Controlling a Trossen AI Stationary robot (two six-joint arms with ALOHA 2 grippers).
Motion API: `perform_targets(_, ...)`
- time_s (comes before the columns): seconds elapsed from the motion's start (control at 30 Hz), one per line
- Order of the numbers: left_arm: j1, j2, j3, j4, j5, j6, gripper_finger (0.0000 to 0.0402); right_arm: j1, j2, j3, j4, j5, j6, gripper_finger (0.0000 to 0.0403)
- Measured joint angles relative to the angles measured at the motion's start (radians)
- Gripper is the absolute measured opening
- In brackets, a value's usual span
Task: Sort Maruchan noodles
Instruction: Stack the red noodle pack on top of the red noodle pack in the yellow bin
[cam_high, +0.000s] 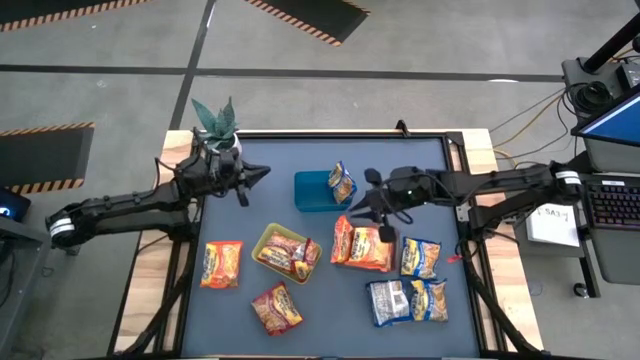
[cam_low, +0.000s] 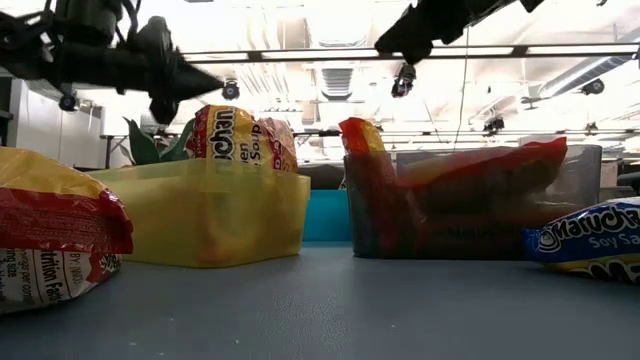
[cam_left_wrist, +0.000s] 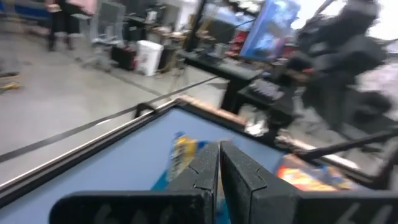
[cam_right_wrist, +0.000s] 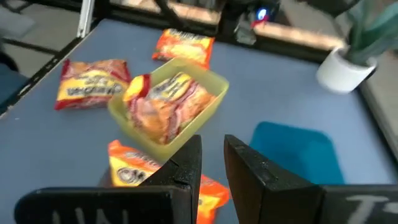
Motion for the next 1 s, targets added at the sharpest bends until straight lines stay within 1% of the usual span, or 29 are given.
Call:
perform_targets(0.1,-0.049,0.002,0.049,-0.038,0.009,0.0,0.0,-0.025,-0.035,-0.032,0.031,-0.003,-0.041,0.0058)
perform_targets(0.2,-0.095,0.002,0.123,-0.143,0.009,0.0,0.0,-0.039,-0.087,-0.078,0.061,-0.003,-0.067,0.0058)
perform_targets(0.33,-0.147,0.011,0.249,-0.387,0.008,-0.01,0.0,-0.037,-0.167,-0.164,0.14,-0.008,-0.103,0.0058)
perform_targets(0.47,-0.185,0.037,0.398,-0.662,0.008,-0.064,0.0,-0.044,-0.249,-0.219,0.179,-0.001,-0.17,0.0058)
perform_targets(0.57,-0.208,0.072,0.521,-0.894,0.008,-0.179,0.0,-0.05,-0.313,-0.243,0.198,-0.002,-0.164,0.0058)
perform_targets(0.67,-0.239,0.124,0.645,-1.119,0.007,-0.358,0.0,-0.051,-0.361,-0.266,0.198,-0.002,-0.151,0.0058)
perform_targets(0.73,-0.286,0.163,0.709,-1.224,0.004,-0.475,0.0,-0.051,-0.386,-0.281,0.196,-0.002,-0.16,0.0058)
perform_targets(0.8,-0.356,0.197,0.749,-1.27,-0.007,-0.582,0.0,-0.051,-0.406,-0.293,0.197,-0.002,-0.177,0.0058)
perform_targets(0.87,-0.448,0.233,0.771,-1.269,-0.032,-0.671,0.0,-0.051,-0.418,-0.299,0.196,-0.002,-0.195,0.0058)
perform_targets(1.0,-0.652,0.318,0.803,-1.264,-0.106,-0.777,0.0,-0.051,-0.424,-0.299,0.197,-0.002,-0.211,0.0059)
